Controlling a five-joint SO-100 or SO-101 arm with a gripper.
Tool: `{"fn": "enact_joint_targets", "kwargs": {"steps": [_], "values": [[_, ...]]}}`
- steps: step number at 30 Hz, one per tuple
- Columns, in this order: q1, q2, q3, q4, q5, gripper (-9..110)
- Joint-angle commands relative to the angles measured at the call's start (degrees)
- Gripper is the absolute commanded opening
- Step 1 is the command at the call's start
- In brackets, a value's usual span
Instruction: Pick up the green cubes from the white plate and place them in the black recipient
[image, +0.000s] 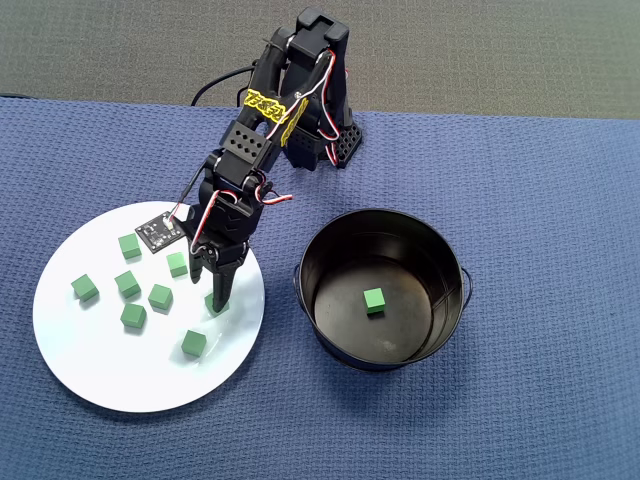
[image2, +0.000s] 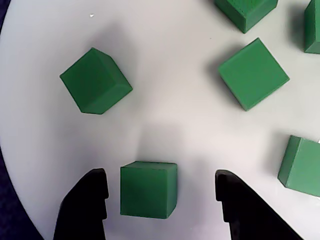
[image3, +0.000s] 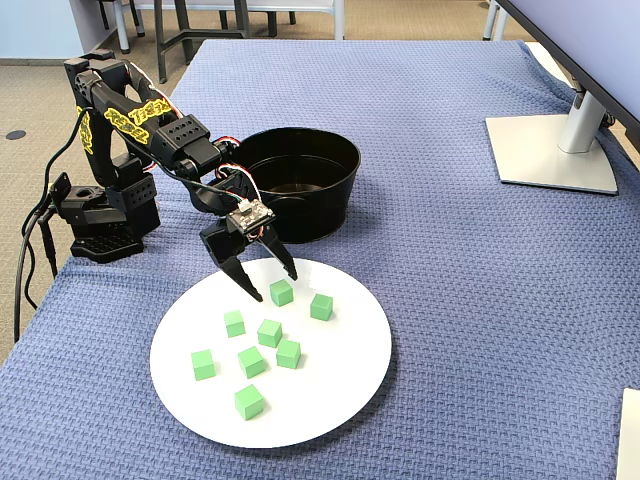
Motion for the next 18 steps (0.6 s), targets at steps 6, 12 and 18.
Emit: {"fn": "enact_joint_targets", "kwargs": {"steps": [6, 12, 18], "values": [[-2.72, -1.58, -0.44, -5.27, -1.05, 20], [-4.57, -1.58, 0.88, -5.36, -0.35, 18], [-5.01, -1.32, 2.9, -6.33, -0.7, 18]]}}
